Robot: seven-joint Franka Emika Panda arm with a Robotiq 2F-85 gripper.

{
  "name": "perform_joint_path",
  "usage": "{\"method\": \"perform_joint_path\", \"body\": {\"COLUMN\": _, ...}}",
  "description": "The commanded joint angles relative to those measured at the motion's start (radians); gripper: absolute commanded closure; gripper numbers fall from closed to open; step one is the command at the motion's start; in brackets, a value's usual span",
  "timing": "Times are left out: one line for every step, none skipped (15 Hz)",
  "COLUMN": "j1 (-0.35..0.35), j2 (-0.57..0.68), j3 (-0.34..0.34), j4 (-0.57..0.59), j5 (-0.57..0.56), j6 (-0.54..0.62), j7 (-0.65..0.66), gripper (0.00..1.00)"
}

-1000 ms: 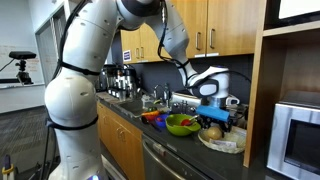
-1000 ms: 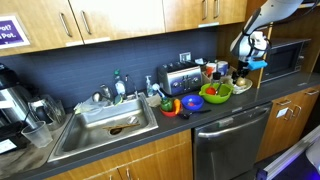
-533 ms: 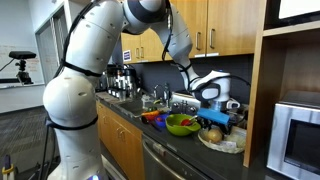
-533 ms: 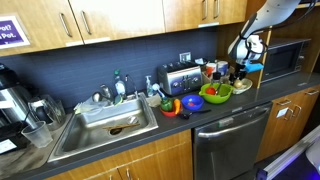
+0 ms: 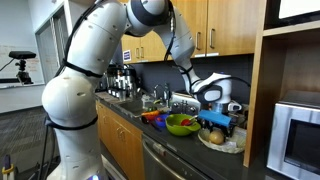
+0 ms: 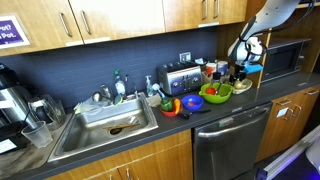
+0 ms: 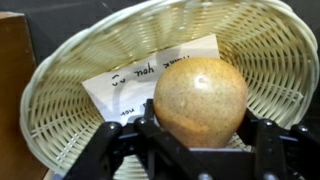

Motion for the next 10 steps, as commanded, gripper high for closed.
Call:
{"method": "perform_joint_path", "body": {"j1": -0.025, "j2": 0.007, "j3": 0.019, "j4": 0.019, "j5": -0.041, "j6": -0.011, "j7": 0.050, "gripper": 0.20}}
{"method": "perform_joint_path", "body": {"j1": -0.026, "j2": 0.006, "j3": 0.020, "j4": 0.019, "j5": -0.043, "j6": -0.011, "j7": 0.056, "gripper": 0.05}}
{"method": "perform_joint_path", "body": {"j1": -0.030, "j2": 0.008, "j3": 0.023, "j4": 0.018, "j5": -0.043, "j6": -0.006, "j7": 0.055, "gripper": 0.02}}
{"method": "perform_joint_path", "body": {"j1": -0.032, "j2": 0.008, "j3": 0.025, "j4": 0.019, "j5": -0.042, "j6": -0.006, "j7": 0.058, "gripper": 0.00}}
{"method": "perform_joint_path", "body": {"j1": -0.032, "j2": 0.007, "j3": 0.025, "j4": 0.017, "j5": -0.043, "j6": -0.006, "j7": 0.062, "gripper": 0.00}}
{"method": "perform_joint_path", "body": {"j1": -0.033, "j2": 0.008, "j3": 0.026, "j4": 0.018, "j5": -0.044, "j6": -0.005, "j7": 0.063, "gripper": 0.00}}
{"method": "perform_joint_path", "body": {"j1": -0.034, "j2": 0.006, "j3": 0.026, "j4": 0.017, "j5": -0.044, "j6": -0.005, "j7": 0.064, "gripper": 0.00}}
{"method": "perform_joint_path", "body": {"j1": -0.034, "j2": 0.006, "j3": 0.026, "j4": 0.016, "j5": -0.045, "j6": -0.005, "j7": 0.065, "gripper": 0.00}}
{"method": "perform_joint_path", "body": {"j1": -0.033, "j2": 0.004, "j3": 0.025, "j4": 0.015, "j5": -0.046, "j6": -0.004, "j7": 0.066, "gripper": 0.00}}
{"method": "perform_joint_path", "body": {"j1": -0.031, "j2": -0.003, "j3": 0.023, "j4": 0.008, "j5": -0.049, "j6": -0.005, "j7": 0.067, "gripper": 0.00}}
